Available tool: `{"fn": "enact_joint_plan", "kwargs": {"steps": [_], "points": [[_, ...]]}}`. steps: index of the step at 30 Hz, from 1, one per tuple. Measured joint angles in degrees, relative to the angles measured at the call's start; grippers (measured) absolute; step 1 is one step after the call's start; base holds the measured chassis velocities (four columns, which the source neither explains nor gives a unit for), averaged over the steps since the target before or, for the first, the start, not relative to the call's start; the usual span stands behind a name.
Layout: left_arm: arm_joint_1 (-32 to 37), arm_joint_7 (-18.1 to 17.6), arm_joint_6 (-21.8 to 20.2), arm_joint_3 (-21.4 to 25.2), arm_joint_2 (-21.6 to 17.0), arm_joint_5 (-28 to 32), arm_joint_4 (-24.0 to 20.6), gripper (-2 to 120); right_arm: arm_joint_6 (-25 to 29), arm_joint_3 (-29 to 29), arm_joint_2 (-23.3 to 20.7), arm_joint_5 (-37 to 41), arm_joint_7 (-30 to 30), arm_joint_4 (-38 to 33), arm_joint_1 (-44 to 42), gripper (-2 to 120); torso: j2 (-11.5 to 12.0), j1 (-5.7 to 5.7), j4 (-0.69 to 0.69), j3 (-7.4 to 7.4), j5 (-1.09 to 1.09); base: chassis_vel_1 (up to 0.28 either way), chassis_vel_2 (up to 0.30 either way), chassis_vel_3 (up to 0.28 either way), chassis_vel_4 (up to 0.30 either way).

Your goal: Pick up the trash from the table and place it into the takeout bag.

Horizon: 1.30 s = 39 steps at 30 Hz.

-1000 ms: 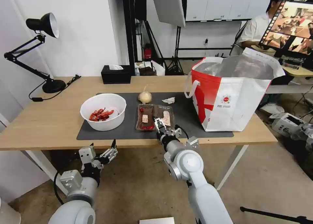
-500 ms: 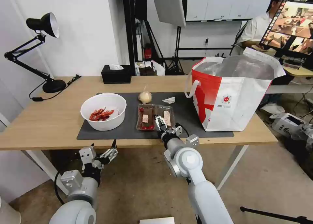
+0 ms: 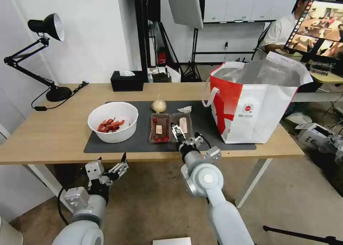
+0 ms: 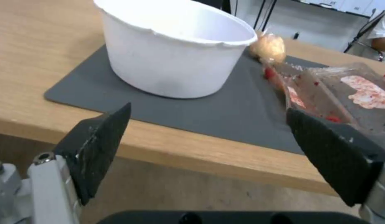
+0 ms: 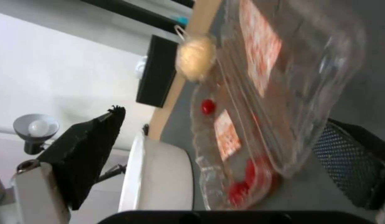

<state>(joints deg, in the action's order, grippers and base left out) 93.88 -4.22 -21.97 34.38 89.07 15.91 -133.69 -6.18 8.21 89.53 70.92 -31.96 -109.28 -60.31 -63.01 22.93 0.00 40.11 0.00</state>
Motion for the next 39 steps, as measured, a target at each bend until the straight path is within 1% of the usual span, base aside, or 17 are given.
{"fn": "enact_joint_plan", "kwargs": {"steps": [10, 14, 19, 21, 22, 23, 25, 26, 27, 28, 30, 39], "points": [[0.6, 0.0, 0.1, 0.2, 0.1, 0.0, -0.5, 100, -0.1, -0.3, -1.0, -4.0, 1.7, -0.4, 1.8, 100, 0.0, 0.00, 0.00, 0.00, 0.00, 0.000, 0.000, 0.000, 0.000], [0.2, 0.0, 0.1, 0.3, 0.2, 0.1, -0.3, 100, -0.2, -2.0, -2.0, -6.0, 3.9, 1.6, 5.0, 100, 0.0, -0.01, 0.00, 0.00, 0.00, 0.000, 0.000, 0.000, 0.000], [-0.1, -0.1, 0.2, 0.2, 0.1, 0.1, 0.0, 100, -0.8, -4.4, -2.3, -5.8, 5.2, 4.4, 8.6, 100, 0.0, -0.01, 0.00, 0.00, 0.00, 0.000, 0.000, 0.000, 0.000], [-0.2, -0.1, 0.2, 0.3, 0.1, 0.2, 0.2, 100, -2.5, -6.0, -1.9, -4.2, 4.3, 6.4, 10.7, 100, 0.0, -0.01, 0.00, 0.00, -0.01, 0.000, 0.000, 0.000, 0.000], [-0.2, 0.0, 0.2, 0.3, 0.1, 0.2, 0.2, 100, -4.3, -7.0, -1.4, -2.2, 3.1, 7.9, 12.2, 100, 0.0, 0.00, 0.01, 0.00, 0.00, 0.000, 0.000, 0.000, 0.000], [-0.2, 0.0, 0.2, 0.3, 0.1, 0.2, 0.2, 100, -4.3, -7.0, -1.4, -2.2, 3.1, 7.9, 12.2, 100, 0.0, 0.00, 0.01, 0.00, 0.00, 0.000, 0.000, 0.000, 0.000], [-0.2, -0.1, 0.2, 0.4, 0.0, 0.2, 0.3, 100, -7.8, -7.8, -0.5, 3.9, -0.5, 9.9, 14.5, 100, 0.0, 0.00, 0.01, 0.00, -0.01, 0.000, 0.000, 0.000, 0.000], [-0.2, -0.1, 0.2, 0.5, 0.0, 0.2, 0.3, 100, -8.4, -7.9, -0.2, 5.9, -1.9, 10.5, 15.1, 100, 0.0, 0.00, 0.01, 0.00, -0.01, 0.000, 0.000, 0.000, 0.000], [-0.2, -0.1, 0.2, 0.5, 0.0, 0.2, 0.3, 100, -8.4, -7.9, -0.2, 5.9, -1.9, 10.5, 15.1, 100, 0.0, 0.00, 0.01, 0.00, -0.01, 0.000, 0.000, 0.000, 0.000], [0.0, -0.1, 0.2, 0.5, 0.0, 0.2, 0.3, 100, -9.0, -8.1, 0.2, 8.2, -3.6, 11.4, 16.1, 100, 0.0, 0.00, 0.02, 0.00, 0.00, 0.000, 0.000, 0.000, 0.000], [0.3, -0.1, 0.2, 0.6, 0.0, 0.3, 0.1, 100, -9.1, -8.3, 0.4, 10.1, -5.0, 12.3, 17.2, 100, 0.0, 0.00, 0.01, 0.00, -0.01, 0.000, 0.000, 0.000, 0.000], [0.6, 0.0, 0.2, 0.7, -0.2, 0.6, -0.3, 100, -8.5, -7.9, 0.1, 12.1, -5.5, 11.4, 17.4, 100, 0.0, -0.01, 0.00, 0.00, 0.00, 0.000, 0.000, 0.000, 0.000]]}}
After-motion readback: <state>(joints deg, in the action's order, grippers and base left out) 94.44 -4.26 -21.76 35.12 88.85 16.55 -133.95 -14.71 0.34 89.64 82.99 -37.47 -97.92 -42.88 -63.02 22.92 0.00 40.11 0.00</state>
